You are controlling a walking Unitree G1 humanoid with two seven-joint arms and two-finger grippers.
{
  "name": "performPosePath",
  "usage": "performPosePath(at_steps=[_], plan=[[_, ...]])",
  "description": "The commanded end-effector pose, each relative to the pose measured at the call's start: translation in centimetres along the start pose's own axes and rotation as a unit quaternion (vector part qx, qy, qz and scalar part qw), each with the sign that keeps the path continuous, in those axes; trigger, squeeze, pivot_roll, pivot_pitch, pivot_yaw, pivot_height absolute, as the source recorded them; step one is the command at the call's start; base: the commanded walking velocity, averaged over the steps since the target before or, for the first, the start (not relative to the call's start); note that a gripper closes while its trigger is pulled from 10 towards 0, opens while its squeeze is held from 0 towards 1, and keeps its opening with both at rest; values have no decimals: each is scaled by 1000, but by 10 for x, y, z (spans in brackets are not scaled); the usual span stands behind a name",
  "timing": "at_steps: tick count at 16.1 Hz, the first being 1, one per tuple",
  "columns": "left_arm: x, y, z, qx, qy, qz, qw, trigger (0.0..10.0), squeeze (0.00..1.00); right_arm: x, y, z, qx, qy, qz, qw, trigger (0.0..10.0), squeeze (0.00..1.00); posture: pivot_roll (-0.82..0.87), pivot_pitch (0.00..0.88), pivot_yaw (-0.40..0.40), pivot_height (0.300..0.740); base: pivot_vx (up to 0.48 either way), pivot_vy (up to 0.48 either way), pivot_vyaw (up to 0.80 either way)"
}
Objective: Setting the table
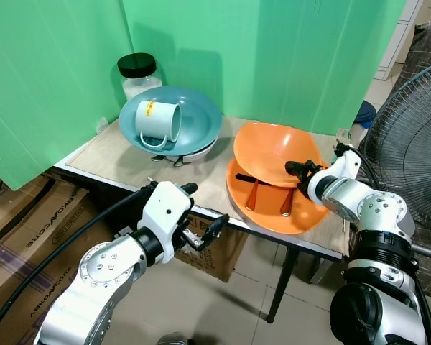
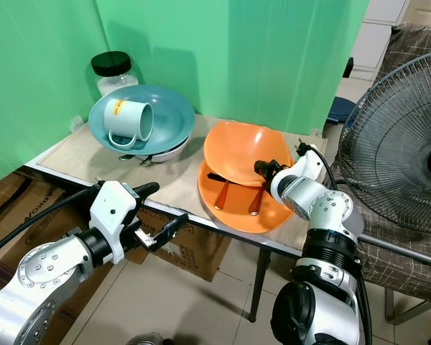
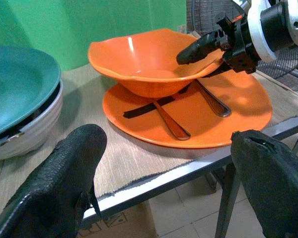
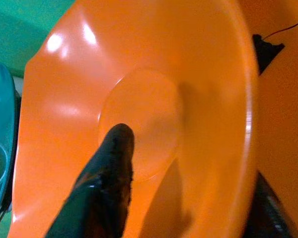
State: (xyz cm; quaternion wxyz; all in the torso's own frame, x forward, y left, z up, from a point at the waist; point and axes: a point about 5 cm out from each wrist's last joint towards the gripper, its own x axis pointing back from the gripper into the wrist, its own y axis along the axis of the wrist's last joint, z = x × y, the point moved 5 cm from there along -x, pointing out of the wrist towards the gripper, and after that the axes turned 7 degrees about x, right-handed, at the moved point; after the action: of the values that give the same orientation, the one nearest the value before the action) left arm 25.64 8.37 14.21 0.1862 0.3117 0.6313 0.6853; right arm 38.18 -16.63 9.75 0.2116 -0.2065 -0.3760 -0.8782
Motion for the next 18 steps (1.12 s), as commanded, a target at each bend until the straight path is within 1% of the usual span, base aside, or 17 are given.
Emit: performPosePath(at_steps=[1,7,11,14,15,16,18], plan=[[-1,0,1,-6,1,0,1000,10000,0,-2,2,10,-6,11,-3,1000,0,0,74,0,32,740,0,0,0],[-2,1,2,-12,0,1,1000,10000,0,-3,0,13,-16,16,0,1000,0,0,76,0,37,740,0,0,0],[-2,2,4,-15,2,0,1000,10000,0,2,3,17,-23,26,-5,999,0,0,77,0,37,740,0,0,0],[-3,4,7,-17,8,-3,1000,10000,0,9,10,23,-26,36,-17,999,0,0,74,0,33,740,0,0,0],[-3,4,7,-17,13,-6,1000,10000,0,14,15,26,-25,44,-27,998,0,0,75,0,28,740,0,0,0],[-3,5,10,-16,26,-12,999,10000,0,26,26,33,-22,62,-52,996,0,0,74,0,25,740,0,0,0],[-1,7,13,-14,38,-18,999,10000,0,40,39,35,-13,69,-89,994,0,0,76,0,21,740,0,0,0]])
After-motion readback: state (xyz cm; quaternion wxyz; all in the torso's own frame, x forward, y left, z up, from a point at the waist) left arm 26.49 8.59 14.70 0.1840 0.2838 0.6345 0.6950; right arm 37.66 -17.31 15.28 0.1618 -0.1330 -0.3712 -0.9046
